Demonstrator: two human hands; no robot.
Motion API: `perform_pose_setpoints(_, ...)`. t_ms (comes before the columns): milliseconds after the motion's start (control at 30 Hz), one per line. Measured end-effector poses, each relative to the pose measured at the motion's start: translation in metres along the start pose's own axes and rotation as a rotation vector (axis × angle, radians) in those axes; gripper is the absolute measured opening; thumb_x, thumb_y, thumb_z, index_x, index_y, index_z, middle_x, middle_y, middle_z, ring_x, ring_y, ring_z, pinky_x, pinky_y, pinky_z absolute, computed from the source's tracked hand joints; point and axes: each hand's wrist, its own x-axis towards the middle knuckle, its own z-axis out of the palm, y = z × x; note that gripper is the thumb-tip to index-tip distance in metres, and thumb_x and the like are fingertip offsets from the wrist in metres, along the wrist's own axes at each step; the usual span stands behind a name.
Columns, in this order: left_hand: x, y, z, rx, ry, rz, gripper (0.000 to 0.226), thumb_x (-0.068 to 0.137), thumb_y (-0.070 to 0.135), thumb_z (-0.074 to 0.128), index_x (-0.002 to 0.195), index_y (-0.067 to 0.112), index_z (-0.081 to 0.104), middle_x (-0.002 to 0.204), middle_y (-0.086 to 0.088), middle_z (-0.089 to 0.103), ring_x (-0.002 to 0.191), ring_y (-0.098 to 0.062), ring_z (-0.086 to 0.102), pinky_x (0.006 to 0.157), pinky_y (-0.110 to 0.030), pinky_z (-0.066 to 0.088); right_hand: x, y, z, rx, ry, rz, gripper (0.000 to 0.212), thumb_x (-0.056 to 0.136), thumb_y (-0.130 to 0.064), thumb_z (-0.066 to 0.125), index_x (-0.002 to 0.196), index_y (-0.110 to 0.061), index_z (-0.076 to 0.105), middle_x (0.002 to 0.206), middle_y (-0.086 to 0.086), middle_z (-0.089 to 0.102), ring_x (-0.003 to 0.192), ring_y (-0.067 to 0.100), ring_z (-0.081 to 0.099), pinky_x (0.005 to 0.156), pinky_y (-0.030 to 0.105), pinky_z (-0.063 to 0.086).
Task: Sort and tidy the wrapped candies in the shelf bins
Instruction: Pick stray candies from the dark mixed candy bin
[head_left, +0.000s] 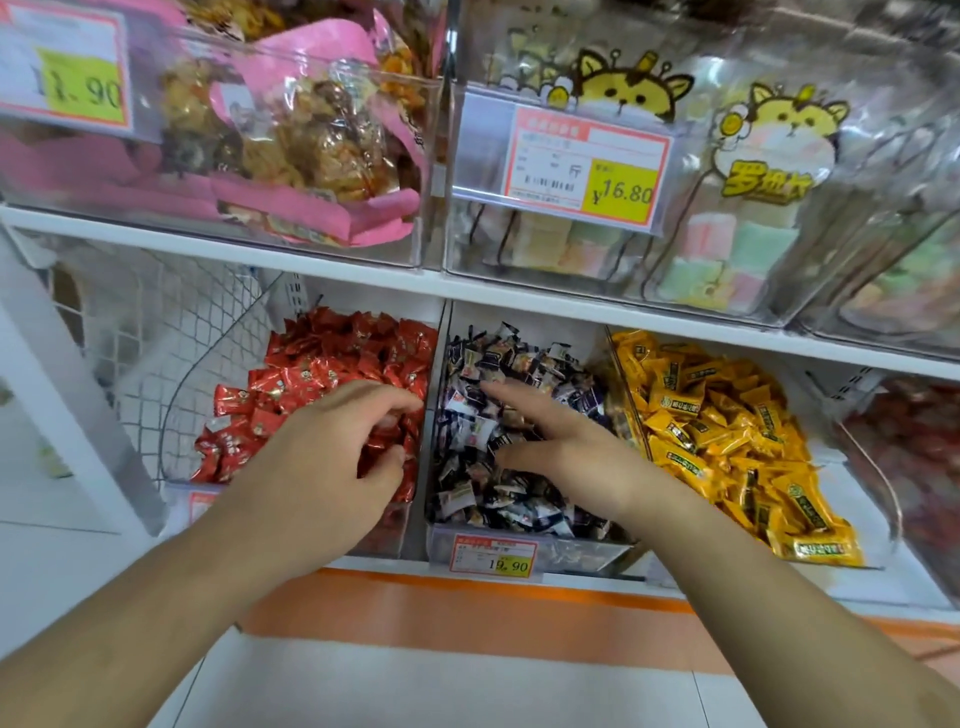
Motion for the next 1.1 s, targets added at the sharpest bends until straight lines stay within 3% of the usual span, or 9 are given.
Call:
perform_pose_setpoints(133, 0.001, 0.004, 0.004, -0.021, 0.048, 0.003, 0.042, 0.097, 0.026, 0.063, 0.136, 0.040, 0.054, 0.121, 0.033, 0.049, 0.112, 0.023, 0.045, 0.081, -0.009, 0.042, 0.004, 0.010, 0.001, -0.281, 0.143, 0.059, 0.084, 0.092, -0.039, 0.069, 0.156, -0.058, 0.018, 0.172, -0.015, -0.003, 0.160, 0.018, -0.007, 0.126, 0.050, 0.010)
perform_pose_setpoints(233, 0.001, 0.008, 0.009, -0.019, 0.023, 0.024, 0.042, 0.097, 0.028, 0.062, 0.136, 0.040, 0.053, 0.123, 0.030, 0.049, 0.113, 0.022, 0.045, 0.089, -0.013, 0.044, 0.010, 0.017, 0.013, -0.346, 0.083, 0.160, 0.101, 0.087, -0.052, 0.073, 0.159, -0.055, 0.002, 0.173, -0.005, -0.015, 0.159, 0.028, -0.014, 0.128, 0.055, 0.009)
perform_pose_setpoints(467, 0.000, 0.010, 0.012, 0.004, 0.009, 0.026, 0.042, 0.097, 0.031, 0.062, 0.136, 0.043, 0.050, 0.127, 0.030, 0.046, 0.111, 0.021, 0.046, 0.087, -0.009, 0.039, 0.000, 0.008, 0.004, -0.107, -0.007, 0.018, 0.091, 0.083, -0.036, 0.083, 0.151, -0.062, 0.029, 0.170, -0.023, 0.013, 0.155, 0.011, 0.022, 0.117, 0.034, 0.032)
perform_pose_setpoints(567, -0.001, 0.014, 0.012, 0.038, 0.017, 0.025, 0.043, 0.098, 0.034, 0.061, 0.139, 0.042, 0.049, 0.134, 0.030, 0.041, 0.116, 0.010, 0.046, 0.099, -0.015, 0.038, -0.015, 0.008, -0.021, -0.164, 0.062, -0.092, 0.082, 0.088, -0.027, 0.080, 0.147, -0.064, 0.037, 0.167, -0.024, 0.022, 0.152, 0.003, 0.024, 0.115, 0.027, 0.034)
perform_pose_setpoints(667, 0.001, 0.026, 0.012, 0.075, 0.070, 0.061, 0.040, 0.097, 0.030, 0.061, 0.136, 0.036, 0.054, 0.135, 0.028, 0.040, 0.121, 0.009, 0.041, 0.096, -0.004, 0.027, -0.029, 0.011, -0.044, -0.292, 0.221, -0.152, 0.069, 0.093, -0.022, 0.074, 0.146, -0.056, 0.045, 0.158, -0.025, 0.042, 0.143, 0.010, 0.046, 0.108, 0.029, 0.048)
perform_pose_setpoints(767, 0.012, 0.053, 0.022, 0.047, 0.074, 0.143, 0.039, 0.097, 0.026, 0.060, 0.136, 0.031, 0.056, 0.137, 0.025, 0.043, 0.123, 0.006, 0.045, 0.098, -0.002, 0.028, -0.038, 0.030, -0.062, -0.374, 0.314, -0.100, 0.063, 0.096, -0.019, 0.071, 0.148, -0.046, 0.049, 0.156, -0.020, 0.046, 0.145, 0.010, 0.044, 0.112, 0.022, 0.036)
perform_pose_setpoints(833, 0.024, 0.071, 0.043, 0.005, -0.010, 0.199, 0.041, 0.100, 0.027, 0.058, 0.141, 0.031, 0.052, 0.141, 0.026, 0.041, 0.123, 0.005, 0.048, 0.101, -0.002, 0.028, -0.041, 0.045, -0.069, -0.311, 0.311, -0.063, 0.059, 0.096, -0.022, 0.072, 0.146, -0.047, 0.051, 0.156, -0.019, 0.047, 0.146, 0.010, 0.042, 0.120, 0.030, 0.035)
perform_pose_setpoints(967, 0.061, 0.076, 0.108, 0.004, -0.271, 0.132, 0.059, 0.102, 0.039, 0.057, 0.156, 0.037, 0.034, 0.160, 0.026, 0.021, 0.144, -0.003, 0.031, 0.118, -0.024, 0.029, -0.042, 0.062, -0.074, -0.179, 0.316, -0.113, 0.055, 0.095, -0.026, 0.074, 0.144, -0.045, 0.055, 0.154, -0.022, 0.047, 0.143, 0.000, 0.039, 0.116, 0.020, 0.032)
perform_pose_setpoints(1100, 0.092, 0.063, 0.151, 0.194, -0.426, 0.076, 0.066, 0.094, 0.066, 0.049, 0.154, 0.053, 0.025, 0.170, 0.020, 0.007, 0.158, -0.020, -0.001, 0.126, -0.051, 0.003, -0.037, 0.076, -0.075, -0.085, 0.311, -0.135, 0.056, 0.096, -0.029, 0.073, 0.146, -0.043, 0.053, 0.155, -0.026, 0.044, 0.145, -0.003, 0.037, 0.123, 0.031, 0.032)
